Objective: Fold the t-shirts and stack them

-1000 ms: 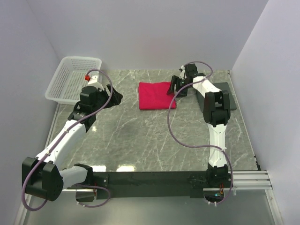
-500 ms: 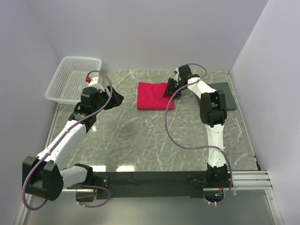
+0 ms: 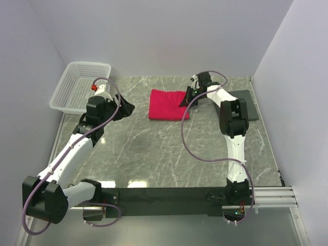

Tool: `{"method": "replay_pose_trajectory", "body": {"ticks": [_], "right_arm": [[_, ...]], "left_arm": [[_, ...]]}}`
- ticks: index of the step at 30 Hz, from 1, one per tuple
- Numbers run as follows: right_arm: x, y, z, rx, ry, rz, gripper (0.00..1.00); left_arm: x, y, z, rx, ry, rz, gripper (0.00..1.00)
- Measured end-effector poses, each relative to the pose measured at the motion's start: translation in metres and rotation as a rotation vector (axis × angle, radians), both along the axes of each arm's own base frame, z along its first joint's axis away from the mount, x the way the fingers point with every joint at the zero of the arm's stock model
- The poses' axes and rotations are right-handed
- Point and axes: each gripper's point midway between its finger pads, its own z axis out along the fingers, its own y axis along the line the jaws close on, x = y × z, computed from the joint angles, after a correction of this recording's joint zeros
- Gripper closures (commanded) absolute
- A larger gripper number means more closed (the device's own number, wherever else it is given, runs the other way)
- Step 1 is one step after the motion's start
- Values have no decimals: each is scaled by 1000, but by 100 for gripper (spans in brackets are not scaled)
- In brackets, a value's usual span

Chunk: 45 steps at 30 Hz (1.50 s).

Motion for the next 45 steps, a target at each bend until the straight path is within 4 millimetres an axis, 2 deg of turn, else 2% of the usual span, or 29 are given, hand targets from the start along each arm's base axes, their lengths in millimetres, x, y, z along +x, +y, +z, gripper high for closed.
{"method": "replay_pose_trajectory", "body": {"ticks": [4, 11, 15, 28, 37, 45], "right_arm": [[0, -7, 15, 51, -34, 37, 100], [0, -28, 67, 42, -166, 90, 100], [-9, -39, 86, -11, -208, 126, 100], [-31, -88, 93, -299, -244, 201, 100], [-32, -138, 128, -441, -333, 227, 100], [-24, -185, 151, -523, -391, 220, 100]], "left_arm": [[-4, 1, 7, -8, -19, -1, 23], [-15, 1, 4, -19, -26, -10, 23], [-21, 2, -1, -23, -21, -13, 23], [-31, 1, -17, -42, -14, -26, 22], [-34, -1, -29, -47, -4, -40, 22], [-33, -4, -29, -55, -12, -53, 22]]}}
